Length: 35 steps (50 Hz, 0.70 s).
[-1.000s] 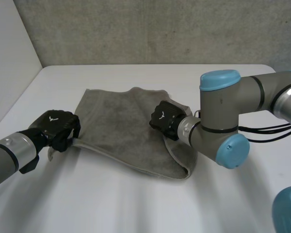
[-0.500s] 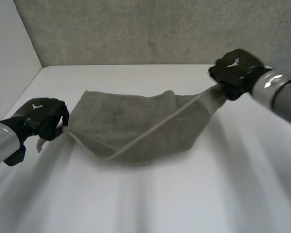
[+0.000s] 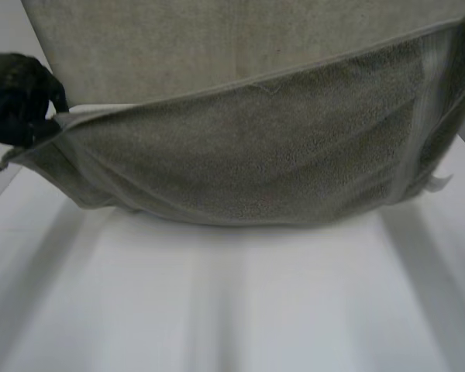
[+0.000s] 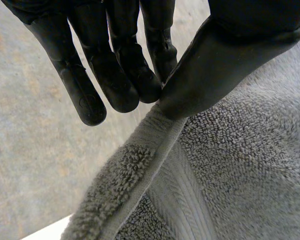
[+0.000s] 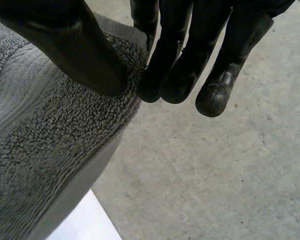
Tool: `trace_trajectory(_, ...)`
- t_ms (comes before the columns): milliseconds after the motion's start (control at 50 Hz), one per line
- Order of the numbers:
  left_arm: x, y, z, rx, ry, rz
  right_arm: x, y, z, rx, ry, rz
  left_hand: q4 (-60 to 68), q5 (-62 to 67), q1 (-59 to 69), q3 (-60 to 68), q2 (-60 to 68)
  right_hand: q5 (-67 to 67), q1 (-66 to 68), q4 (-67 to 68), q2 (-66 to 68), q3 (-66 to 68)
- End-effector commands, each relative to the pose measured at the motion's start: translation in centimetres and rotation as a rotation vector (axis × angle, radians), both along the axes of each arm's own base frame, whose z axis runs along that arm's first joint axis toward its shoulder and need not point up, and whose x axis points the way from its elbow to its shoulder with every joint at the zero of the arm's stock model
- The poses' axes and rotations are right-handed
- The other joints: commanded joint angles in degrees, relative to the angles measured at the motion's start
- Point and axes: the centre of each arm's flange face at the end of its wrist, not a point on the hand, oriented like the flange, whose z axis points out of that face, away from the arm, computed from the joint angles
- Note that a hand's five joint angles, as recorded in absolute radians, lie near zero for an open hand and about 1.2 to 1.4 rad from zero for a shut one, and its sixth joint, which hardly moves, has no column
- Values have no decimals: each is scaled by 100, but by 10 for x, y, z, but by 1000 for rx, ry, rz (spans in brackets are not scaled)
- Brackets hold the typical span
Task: Fold the towel.
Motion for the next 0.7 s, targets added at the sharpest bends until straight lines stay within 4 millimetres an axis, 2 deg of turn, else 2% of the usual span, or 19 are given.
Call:
trace_trajectory(20, 2, -19, -10, 80, 68, -1, -2, -25, -32, 184, -12, -6, 201, 407, 821, 310, 224, 345, 499, 332, 324, 297)
trace_trajectory(100, 2, -36, -30, 154, 80, -6, 2, -37, -54, 273, -7, 4, 201, 407, 821, 310, 224, 345, 499, 332, 324, 297)
trace_trajectory(140, 1, -52, -52, 239, 102, -12, 14, -45, -68, 308, 22, 31, 201, 407, 821, 310, 224, 345, 499, 332, 324, 297)
trace_trajectory(200, -5, -59, -62, 278, 111, -30, 21, -50, -74, 311, 42, 45, 201, 407, 821, 310, 224, 345, 499, 332, 324, 297)
trace_trajectory(240, -26, -74, -73, 321, 133, -79, 33, -65, -78, 295, 60, 40, 201, 407, 821, 310, 224, 345, 499, 332, 324, 297)
trace_trajectory(280, -31, -87, -72, 317, 149, -70, 37, -76, -75, 268, 60, 14, 201, 407, 821, 310, 224, 345, 499, 332, 324, 297)
trace_trajectory(300, -31, -102, -63, 289, 172, -41, 43, -88, -72, 233, 59, -16, 201, 407, 821, 310, 224, 345, 499, 332, 324, 297)
trace_trajectory(360, -28, -116, -48, 241, 202, -7, 51, -98, -64, 177, 50, -48, 201, 407, 821, 310, 224, 345, 499, 332, 324, 297)
trace_trajectory(400, -25, -134, 4, 103, 291, 17, 68, -103, -24, 7, -21, -91, 201, 407, 821, 310, 224, 345, 499, 332, 324, 297)
trace_trajectory(420, -25, -134, 4, 102, 292, 17, 68, -103, -23, 6, -22, -91, 201, 407, 821, 310, 224, 345, 499, 332, 324, 297)
trace_trajectory(460, -26, -137, 55, -25, 396, -27, 70, -98, 24, -149, -192, -80, 201, 407, 821, 310, 224, 345, 499, 332, 324, 297)
trace_trajectory(480, -28, -137, 75, -88, 443, -62, 70, -98, 25, -150, -193, -80, 201, 407, 821, 310, 224, 345, 499, 332, 324, 297)
trace_trajectory(500, -28, -137, 75, -88, 444, -63, 67, -98, 38, -180, -289, -52, 201, 407, 821, 310, 224, 345, 499, 332, 324, 297)
trace_trajectory(520, -27, -136, 90, -139, 486, -92, 64, -96, 49, -196, -372, -14, 201, 407, 821, 310, 224, 345, 499, 332, 324, 297)
trace_trajectory(580, -25, -132, 110, -199, 561, -153, 54, -94, 62, -193, -447, 53, 201, 407, 821, 310, 224, 345, 499, 332, 324, 297)
trace_trajectory(620, -24, -130, 113, -194, 586, -185, 55, -96, 55, -153, -422, 92, 201, 407, 821, 310, 224, 345, 499, 332, 324, 297)
trace_trajectory(660, -20, -136, 90, -107, 596, -212, 61, -97, 23, -14, -333, 150, 201, 407, 821, 310, 224, 345, 499, 332, 324, 297)
trace_trajectory(680, -20, -136, 89, -106, 596, -212, 61, -97, 23, -13, -332, 150, 201, 407, 821, 310, 224, 345, 499, 332, 324, 297)
trace_trajectory(700, -15, -140, 71, -53, 584, -206, 63, -98, 6, 44, -278, 162, 201, 407, 821, 310, 224, 345, 499, 332, 324, 297)
